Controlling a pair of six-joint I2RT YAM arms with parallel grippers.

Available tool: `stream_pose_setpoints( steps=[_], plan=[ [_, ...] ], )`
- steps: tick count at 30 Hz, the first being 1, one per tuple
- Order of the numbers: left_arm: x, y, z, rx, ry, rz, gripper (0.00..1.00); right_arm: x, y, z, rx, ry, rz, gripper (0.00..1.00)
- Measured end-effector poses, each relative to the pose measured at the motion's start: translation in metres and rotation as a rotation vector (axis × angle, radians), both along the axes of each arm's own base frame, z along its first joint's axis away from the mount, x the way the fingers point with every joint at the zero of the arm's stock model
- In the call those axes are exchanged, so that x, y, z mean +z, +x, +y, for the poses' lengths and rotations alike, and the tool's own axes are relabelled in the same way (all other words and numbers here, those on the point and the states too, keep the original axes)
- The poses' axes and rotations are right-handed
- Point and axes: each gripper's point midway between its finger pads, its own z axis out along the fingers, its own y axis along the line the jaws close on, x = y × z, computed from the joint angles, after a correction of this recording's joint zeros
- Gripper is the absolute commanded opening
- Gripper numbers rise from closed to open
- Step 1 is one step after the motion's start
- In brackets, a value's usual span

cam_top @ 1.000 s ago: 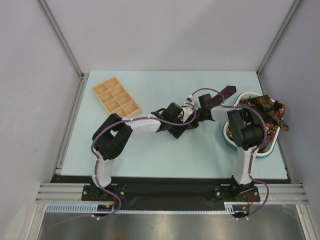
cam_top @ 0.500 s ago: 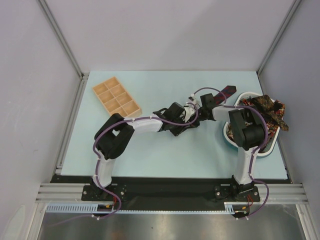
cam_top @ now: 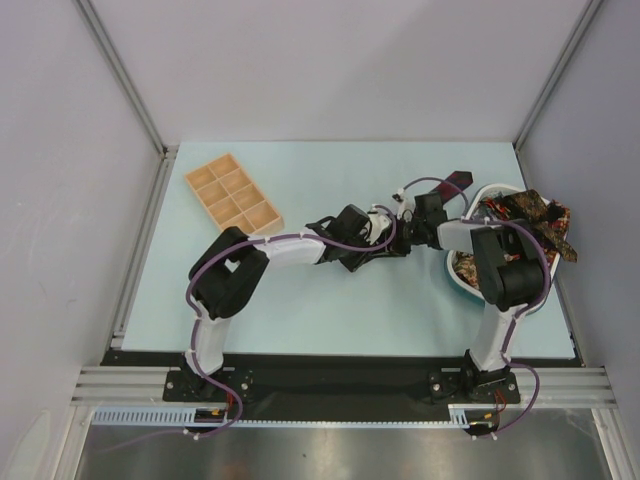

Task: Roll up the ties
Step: Roll the tie

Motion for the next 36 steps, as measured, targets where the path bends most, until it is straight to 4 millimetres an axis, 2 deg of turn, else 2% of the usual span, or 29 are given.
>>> stream_pose_setpoints(
  steps=[5, 10, 16, 20, 24, 26, 28, 32, 36],
  plan=[
    [0.0, 0.0, 0.0, 0.002, 0.002, -0.001, 0.4, 0.009, 0.0, -0.02, -0.083, -0.033, -0.054, 0.48],
    [0.0, 0.0, 0.001, 0.005, 0.002, -0.001, 0.41, 0.033, 0.004, -0.042, -0.191, -0.076, -0.176, 0.47],
    [0.0, 0.0, 0.001, 0.011, 0.001, 0.002, 0.4, 0.077, -0.012, -0.063, -0.317, -0.126, -0.386, 0.55],
    [0.0, 0.0, 0.001, 0.011, 0.001, 0.002, 0.4, 0.12, -0.027, -0.068, -0.395, -0.149, -0.553, 0.68],
    [0.0, 0.0, 0.001, 0.012, 0.001, 0.002, 0.4, 0.151, -0.043, -0.061, -0.416, -0.159, -0.65, 0.66],
    [0.0, 0.0, 0.001, 0.016, 0.001, 0.006, 0.39, 0.15, -0.057, -0.052, -0.395, -0.193, -0.659, 0.63],
    [0.0, 0.0, 0.001, 0.017, 0.002, 0.008, 0.39, 0.142, -0.078, -0.034, -0.334, -0.239, -0.663, 0.58],
    [0.0, -0.001, 0.002, 0.018, 0.008, 0.014, 0.39, 0.13, -0.121, -0.005, -0.231, -0.304, -0.717, 0.54],
    [0.0, -0.002, 0.002, 0.018, 0.009, 0.017, 0.39, 0.118, -0.151, 0.002, -0.198, -0.357, -0.783, 0.51]
  ],
)
